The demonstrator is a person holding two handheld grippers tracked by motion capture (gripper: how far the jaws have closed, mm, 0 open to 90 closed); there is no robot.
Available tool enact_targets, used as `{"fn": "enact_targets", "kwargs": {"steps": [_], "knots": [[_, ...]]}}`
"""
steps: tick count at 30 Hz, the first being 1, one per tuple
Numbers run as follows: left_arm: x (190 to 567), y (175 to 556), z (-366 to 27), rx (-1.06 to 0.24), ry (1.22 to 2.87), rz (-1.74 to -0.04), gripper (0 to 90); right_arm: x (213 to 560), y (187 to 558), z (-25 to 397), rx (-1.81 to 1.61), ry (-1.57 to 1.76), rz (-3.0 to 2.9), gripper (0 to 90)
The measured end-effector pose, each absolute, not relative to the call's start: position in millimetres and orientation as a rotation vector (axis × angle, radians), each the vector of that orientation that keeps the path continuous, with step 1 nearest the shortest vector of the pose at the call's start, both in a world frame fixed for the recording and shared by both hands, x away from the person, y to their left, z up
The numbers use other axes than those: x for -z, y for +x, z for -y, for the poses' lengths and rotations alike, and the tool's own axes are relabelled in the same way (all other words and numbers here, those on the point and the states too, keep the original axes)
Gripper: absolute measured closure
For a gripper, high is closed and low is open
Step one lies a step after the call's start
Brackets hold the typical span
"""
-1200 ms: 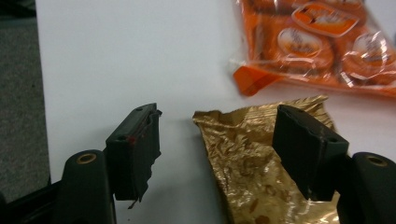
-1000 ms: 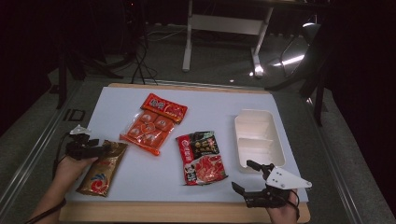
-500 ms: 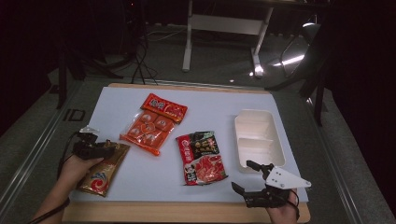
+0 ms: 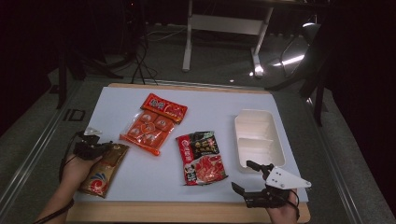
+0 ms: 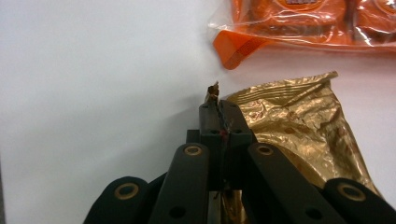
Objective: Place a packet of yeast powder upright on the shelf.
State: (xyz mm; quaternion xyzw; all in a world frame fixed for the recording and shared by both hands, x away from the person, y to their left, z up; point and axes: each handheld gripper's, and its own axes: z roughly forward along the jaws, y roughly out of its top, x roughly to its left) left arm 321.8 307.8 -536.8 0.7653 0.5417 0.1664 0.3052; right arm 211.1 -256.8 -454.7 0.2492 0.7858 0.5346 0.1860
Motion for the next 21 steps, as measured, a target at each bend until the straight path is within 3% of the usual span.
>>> {"fn": "enact_targets", "kwargs": {"steps": [11, 21], "knots": [[520, 304, -320, -0.416, 1.901, -1.418, 90.0, 454, 210, 257, -1.508, 0.702, -2.209, 14.1], [495, 283, -314, -0.473, 1.790, -1.344, 90.0, 454, 210, 257, -1.513, 0.700, -2.200, 14.7]]}}
